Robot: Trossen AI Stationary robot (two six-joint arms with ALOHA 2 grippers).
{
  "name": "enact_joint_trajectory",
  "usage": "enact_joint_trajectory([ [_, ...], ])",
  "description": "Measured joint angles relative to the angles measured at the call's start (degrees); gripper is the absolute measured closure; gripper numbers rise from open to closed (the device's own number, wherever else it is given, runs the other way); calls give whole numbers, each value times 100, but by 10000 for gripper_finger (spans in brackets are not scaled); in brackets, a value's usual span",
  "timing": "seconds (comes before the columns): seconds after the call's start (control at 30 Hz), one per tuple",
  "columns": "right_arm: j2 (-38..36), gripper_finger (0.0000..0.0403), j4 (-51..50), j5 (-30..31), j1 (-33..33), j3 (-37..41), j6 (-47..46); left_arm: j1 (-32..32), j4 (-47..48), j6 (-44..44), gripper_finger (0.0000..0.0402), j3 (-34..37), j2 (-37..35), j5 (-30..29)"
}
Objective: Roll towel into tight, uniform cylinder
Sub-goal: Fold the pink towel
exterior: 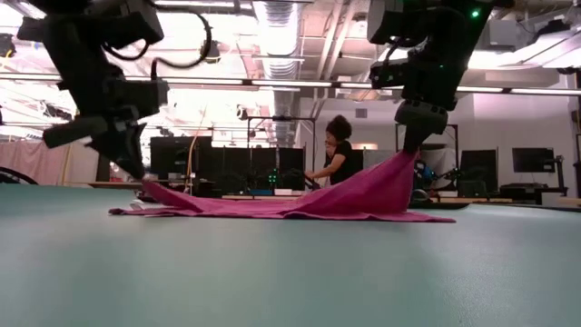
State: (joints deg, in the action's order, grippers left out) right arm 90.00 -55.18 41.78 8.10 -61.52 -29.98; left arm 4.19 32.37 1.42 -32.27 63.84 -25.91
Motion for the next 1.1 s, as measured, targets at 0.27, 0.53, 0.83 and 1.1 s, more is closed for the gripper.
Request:
enact_joint_trajectory([
  [0.27,0,400,91,-32,293,0,-7,17,95,-267,401,0,-752,368],
  [0.53,0,400,172,11,598,-41,-47,305,98,-473,401,66,-784,429],
  [0.83,0,400,70,230,820,-98,-257,436,166,-716,401,63,-1340,482],
  [1.1,-267,399,-52,526,1097,-103,-523,446,172,-733,401,63,-1491,633],
])
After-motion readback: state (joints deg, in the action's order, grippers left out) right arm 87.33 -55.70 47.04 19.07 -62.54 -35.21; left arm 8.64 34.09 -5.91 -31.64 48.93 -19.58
